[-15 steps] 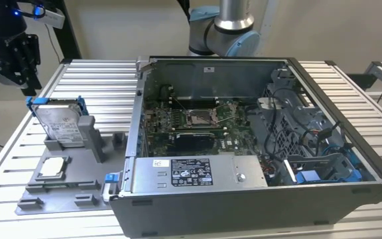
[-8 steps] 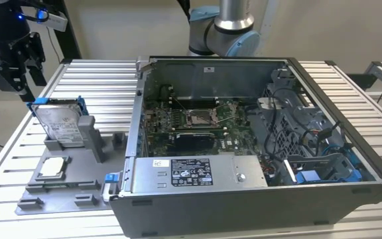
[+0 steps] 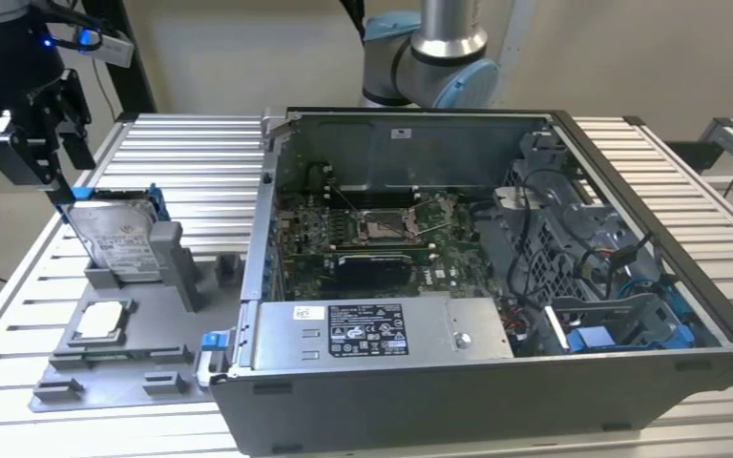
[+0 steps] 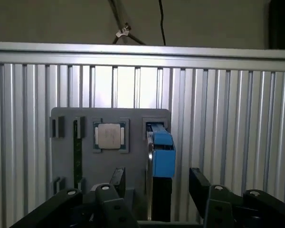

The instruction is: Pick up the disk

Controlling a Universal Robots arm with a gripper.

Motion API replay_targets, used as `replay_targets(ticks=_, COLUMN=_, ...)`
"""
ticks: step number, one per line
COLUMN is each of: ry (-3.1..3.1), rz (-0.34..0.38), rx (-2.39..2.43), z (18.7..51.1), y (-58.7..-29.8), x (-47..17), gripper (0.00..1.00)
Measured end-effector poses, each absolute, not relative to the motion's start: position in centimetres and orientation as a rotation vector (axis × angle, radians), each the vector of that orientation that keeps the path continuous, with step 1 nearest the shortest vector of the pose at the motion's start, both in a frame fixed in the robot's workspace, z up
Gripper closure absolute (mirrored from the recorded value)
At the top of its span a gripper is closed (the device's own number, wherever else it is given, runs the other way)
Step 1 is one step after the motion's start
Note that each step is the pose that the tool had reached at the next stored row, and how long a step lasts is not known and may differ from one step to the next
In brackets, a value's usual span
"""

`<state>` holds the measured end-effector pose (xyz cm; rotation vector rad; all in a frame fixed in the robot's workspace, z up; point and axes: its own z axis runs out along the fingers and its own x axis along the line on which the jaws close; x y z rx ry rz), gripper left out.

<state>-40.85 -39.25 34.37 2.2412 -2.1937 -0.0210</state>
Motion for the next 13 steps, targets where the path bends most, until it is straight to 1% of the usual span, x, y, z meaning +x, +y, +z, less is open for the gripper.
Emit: replay_targets(ticks=13, ry=-2.204, rz=-0.022, rx=2.238, z=32.2, y=-39.0, x=-40.8, gripper=0.00)
